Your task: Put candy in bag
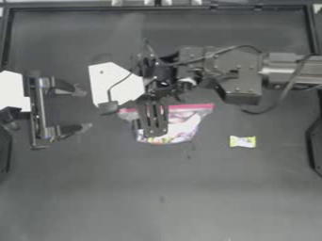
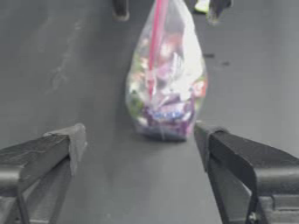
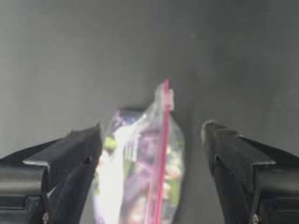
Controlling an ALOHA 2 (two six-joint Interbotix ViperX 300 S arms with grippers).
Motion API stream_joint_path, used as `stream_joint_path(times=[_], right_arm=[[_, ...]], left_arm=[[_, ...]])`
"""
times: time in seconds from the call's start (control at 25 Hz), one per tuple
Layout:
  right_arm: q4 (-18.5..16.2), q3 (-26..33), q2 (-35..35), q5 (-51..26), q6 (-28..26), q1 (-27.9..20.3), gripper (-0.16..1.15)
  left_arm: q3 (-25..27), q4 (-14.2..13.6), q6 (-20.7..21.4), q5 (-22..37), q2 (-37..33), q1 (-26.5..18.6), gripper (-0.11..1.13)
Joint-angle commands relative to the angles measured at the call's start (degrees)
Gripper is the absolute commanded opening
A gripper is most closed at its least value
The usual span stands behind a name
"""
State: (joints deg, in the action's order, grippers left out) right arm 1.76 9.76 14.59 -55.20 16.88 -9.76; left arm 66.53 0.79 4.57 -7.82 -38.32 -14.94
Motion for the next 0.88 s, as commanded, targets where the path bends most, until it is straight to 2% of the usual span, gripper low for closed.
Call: stream_joint_path(times=[0.04, 0.24, 0.44, 0.88], right_arm=[[0.8, 3.3, 0.0, -0.6, 0.2, -0.1, 0.96], [0.8, 6.3, 2.4, -2.8, 0.3, -0.1, 0.95], [0.4, 8.3, 4.3, -4.1, 1.1, -0.1, 0.94], [-0.8, 10.9, 7.1, -6.9, 0.6, -0.1, 0.94]], left_arm=[[-0.8, -0.2, 0.2, -1.8, 1.4, -0.1, 1.03], [-0.7, -0.3, 0.3, -2.1, 2.7, -0.1, 1.03], [2.6, 0.0, -0.1, -7.7, 2.1, -0.1, 1.03], [2.3, -0.2, 0.2, -7.7, 2.3, 0.0, 1.03]])
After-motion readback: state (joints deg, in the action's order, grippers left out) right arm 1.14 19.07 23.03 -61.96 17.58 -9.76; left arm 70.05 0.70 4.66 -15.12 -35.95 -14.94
